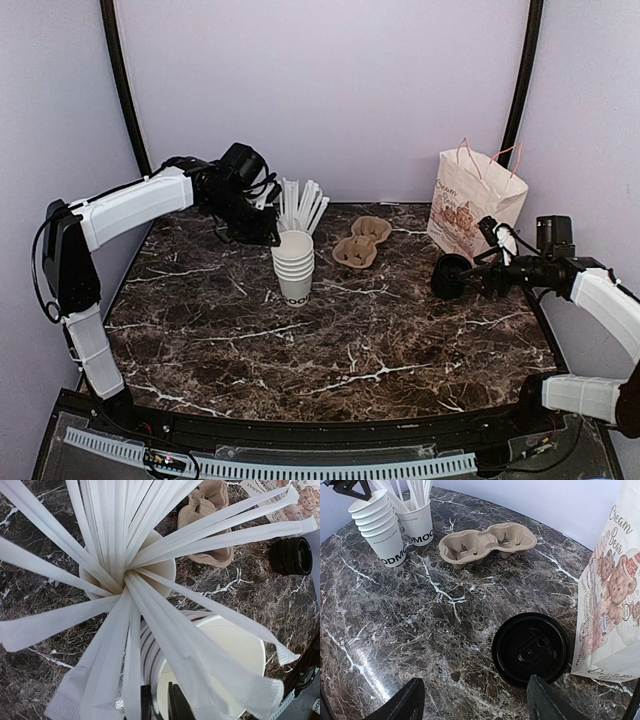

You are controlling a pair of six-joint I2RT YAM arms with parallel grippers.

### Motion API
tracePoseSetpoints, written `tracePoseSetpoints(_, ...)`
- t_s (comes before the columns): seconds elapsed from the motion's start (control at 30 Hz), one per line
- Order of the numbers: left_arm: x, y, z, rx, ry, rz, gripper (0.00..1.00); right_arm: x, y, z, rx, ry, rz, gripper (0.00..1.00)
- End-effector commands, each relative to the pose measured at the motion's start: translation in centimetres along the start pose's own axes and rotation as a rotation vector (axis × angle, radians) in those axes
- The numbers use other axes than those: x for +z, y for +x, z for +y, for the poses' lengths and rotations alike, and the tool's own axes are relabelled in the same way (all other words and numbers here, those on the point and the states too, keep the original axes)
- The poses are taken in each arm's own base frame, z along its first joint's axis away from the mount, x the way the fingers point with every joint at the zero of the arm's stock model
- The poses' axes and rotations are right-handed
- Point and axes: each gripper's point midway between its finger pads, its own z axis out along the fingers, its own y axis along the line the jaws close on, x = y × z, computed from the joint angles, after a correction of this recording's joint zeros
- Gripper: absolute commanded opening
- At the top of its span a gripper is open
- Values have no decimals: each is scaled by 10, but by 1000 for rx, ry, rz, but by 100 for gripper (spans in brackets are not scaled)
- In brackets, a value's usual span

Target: Pack the takeout coffee

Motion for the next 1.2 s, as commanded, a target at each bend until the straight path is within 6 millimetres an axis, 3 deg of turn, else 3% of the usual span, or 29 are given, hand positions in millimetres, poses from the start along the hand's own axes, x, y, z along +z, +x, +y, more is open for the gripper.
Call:
tracePoseSetpoints(0.0, -9, -7, -6, 14, 3, -20, 10, 0, -4, -5, -25, 19, -16, 72)
tracePoseSetpoints(0.4, -25, -7, -9, 40, -28, -28, 0, 0, -2, -5, -24, 21, -11, 72)
tracePoseSetpoints(0.77, -48, 12, 15, 18, -87, -3, 0, 1, -1, -5, -23, 21, -4, 73)
tracePoseSetpoints(0.9, -60, 16, 33, -25, -90, -16, 0, 1, 0, -5, -20, 21, 0, 73)
tracePoseSetpoints(1.17, -95, 11, 114, -152, -145, -97, 0, 2, 0, -4, -19, 8, -3, 73)
